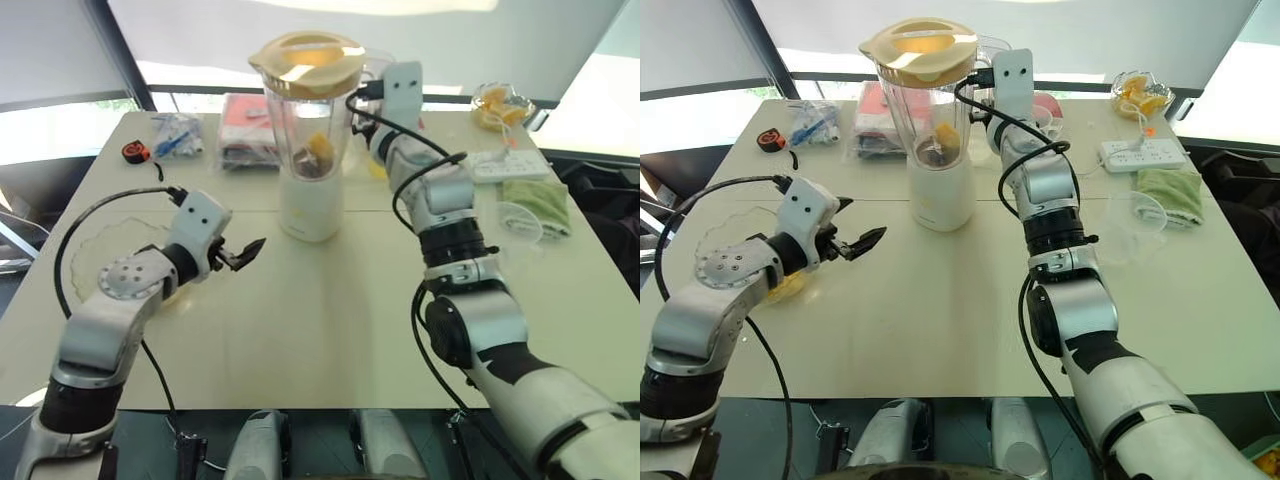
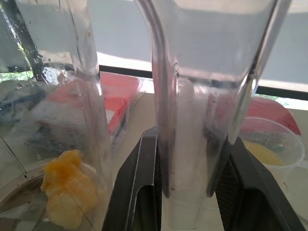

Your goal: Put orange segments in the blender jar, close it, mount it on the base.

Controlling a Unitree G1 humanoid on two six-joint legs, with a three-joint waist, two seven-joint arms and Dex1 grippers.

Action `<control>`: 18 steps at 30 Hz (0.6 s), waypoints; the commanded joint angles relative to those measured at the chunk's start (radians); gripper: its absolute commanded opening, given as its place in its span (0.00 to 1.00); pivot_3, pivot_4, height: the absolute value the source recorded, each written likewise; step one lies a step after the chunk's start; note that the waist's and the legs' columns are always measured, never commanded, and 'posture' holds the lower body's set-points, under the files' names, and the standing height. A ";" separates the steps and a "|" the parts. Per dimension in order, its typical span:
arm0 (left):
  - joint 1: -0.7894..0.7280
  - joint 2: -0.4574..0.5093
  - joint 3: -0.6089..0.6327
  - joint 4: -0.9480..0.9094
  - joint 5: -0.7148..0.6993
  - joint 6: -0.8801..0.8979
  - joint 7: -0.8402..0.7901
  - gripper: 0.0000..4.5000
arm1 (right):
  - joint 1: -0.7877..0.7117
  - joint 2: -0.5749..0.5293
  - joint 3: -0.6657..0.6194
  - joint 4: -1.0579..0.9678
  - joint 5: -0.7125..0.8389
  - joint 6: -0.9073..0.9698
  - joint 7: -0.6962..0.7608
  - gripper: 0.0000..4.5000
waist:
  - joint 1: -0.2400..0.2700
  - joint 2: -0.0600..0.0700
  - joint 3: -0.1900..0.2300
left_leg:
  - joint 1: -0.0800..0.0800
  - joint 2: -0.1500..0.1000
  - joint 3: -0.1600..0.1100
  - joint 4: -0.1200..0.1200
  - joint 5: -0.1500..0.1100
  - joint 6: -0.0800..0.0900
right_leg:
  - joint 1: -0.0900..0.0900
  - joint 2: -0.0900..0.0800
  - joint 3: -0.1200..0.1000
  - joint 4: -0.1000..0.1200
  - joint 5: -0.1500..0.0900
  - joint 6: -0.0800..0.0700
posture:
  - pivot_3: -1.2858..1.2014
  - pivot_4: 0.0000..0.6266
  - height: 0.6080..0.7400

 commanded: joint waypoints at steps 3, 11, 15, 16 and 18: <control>-0.022 -0.004 0.000 0.008 0.010 -0.032 0.004 0.93 | 0.060 0.022 0.031 -0.103 -0.034 0.081 -0.038 0.21 | 0.001 0.000 0.000 | 0.000 0.000 0.000 0.000 0.000 0.000 | 0.000 0.000 0.000 0.000 0.000 0.000 | 0.52 0.24 1.00; -0.037 -0.023 -0.009 0.021 0.010 -0.048 0.004 0.93 | 0.100 0.047 0.041 -0.125 -0.035 0.099 -0.031 0.21 | 0.000 -0.002 -0.002 | 0.001 0.000 0.000 0.000 0.000 0.000 | 0.000 0.000 0.000 0.000 0.000 0.000 | 0.52 0.24 1.00; -0.057 -0.046 0.023 0.045 -0.008 -0.038 0.020 0.93 | 0.104 0.055 0.030 -0.112 -0.032 0.099 -0.040 0.21 | 0.000 -0.003 -0.002 | 0.001 0.000 0.000 0.000 0.000 0.000 | 0.001 0.000 0.000 0.000 0.000 0.000 | 0.52 0.24 1.00; -0.059 -0.046 0.024 0.051 -0.003 -0.041 0.023 0.93 | 0.105 0.056 0.028 -0.109 -0.034 0.099 -0.047 0.21 | 0.000 -0.003 -0.003 | 0.001 0.000 0.000 0.000 0.000 0.000 | 0.001 0.000 0.000 0.000 0.000 0.000 | 0.52 0.24 1.00; -0.062 -0.045 0.021 0.058 0.002 -0.045 0.025 0.93 | 0.104 0.058 0.024 -0.107 -0.039 0.100 -0.060 0.21 | -0.002 -0.003 -0.003 | 0.002 0.000 0.000 0.000 0.000 0.000 | 0.001 0.001 0.000 0.000 0.000 0.000 | 0.52 0.24 1.00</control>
